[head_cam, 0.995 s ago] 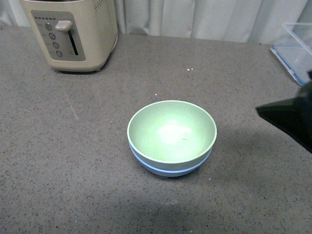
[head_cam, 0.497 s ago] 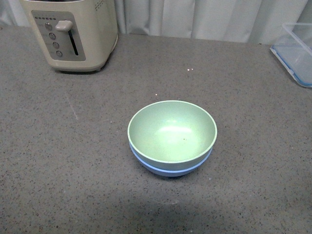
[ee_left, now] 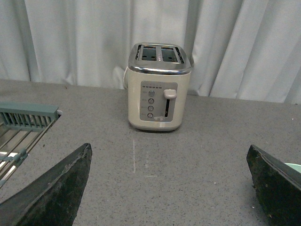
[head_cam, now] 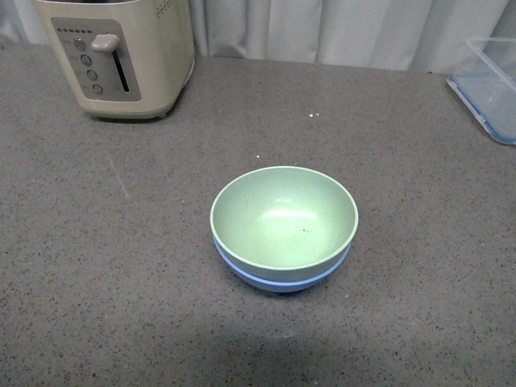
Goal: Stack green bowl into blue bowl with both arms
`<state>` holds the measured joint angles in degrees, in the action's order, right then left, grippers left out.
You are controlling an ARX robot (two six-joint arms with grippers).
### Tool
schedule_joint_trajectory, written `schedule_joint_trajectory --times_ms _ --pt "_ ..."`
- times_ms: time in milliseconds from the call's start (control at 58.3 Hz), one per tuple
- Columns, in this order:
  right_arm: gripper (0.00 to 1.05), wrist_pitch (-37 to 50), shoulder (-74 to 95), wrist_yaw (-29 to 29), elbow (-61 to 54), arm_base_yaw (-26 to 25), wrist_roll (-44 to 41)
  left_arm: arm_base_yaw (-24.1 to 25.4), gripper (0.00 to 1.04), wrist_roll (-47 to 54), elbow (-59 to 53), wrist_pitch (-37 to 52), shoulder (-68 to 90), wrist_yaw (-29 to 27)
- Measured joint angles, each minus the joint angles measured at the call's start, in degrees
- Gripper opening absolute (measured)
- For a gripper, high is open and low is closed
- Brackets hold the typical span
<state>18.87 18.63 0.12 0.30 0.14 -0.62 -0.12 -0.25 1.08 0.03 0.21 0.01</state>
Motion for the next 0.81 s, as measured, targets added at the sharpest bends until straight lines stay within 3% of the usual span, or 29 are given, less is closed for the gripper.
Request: schedule_joint_trajectory --times_ms 566,669,806 --pt "0.01 -8.6 -8.6 -0.1 0.0 0.0 0.0 0.0 0.98 0.0 0.0 0.0 0.0 0.0" --pt "0.01 -17.4 -15.3 -0.2 0.0 0.0 0.0 0.0 0.98 0.0 0.0 0.0 0.0 0.0" --pt "0.01 -18.6 -18.4 -0.1 0.1 0.0 0.0 0.0 0.98 0.0 0.0 0.0 0.0 0.0"
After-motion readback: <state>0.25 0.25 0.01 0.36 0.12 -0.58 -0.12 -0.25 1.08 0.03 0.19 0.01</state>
